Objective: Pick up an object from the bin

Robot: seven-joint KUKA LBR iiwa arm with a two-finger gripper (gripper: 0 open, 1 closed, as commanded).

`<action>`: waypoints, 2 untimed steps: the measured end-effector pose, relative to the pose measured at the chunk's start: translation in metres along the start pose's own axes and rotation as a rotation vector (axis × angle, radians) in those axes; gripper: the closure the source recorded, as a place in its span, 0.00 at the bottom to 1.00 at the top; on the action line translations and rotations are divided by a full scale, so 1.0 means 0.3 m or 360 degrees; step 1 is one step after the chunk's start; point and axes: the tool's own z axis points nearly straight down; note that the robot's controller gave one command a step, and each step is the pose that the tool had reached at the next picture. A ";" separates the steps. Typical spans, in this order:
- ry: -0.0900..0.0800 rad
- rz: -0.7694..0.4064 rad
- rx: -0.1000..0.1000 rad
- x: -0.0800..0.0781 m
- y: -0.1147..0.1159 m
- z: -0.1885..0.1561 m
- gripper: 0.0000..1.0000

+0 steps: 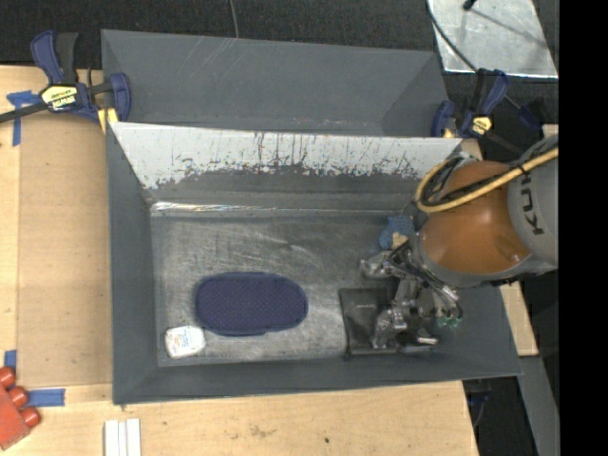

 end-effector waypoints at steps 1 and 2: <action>-0.0020 -0.0008 0.0003 -0.020 0.001 -0.018 1.00; 0.0000 -0.0270 0.0003 -0.070 -0.084 -0.443 1.00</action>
Offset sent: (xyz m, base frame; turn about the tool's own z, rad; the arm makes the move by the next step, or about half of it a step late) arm 0.0000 0.0000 0.0000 0.0000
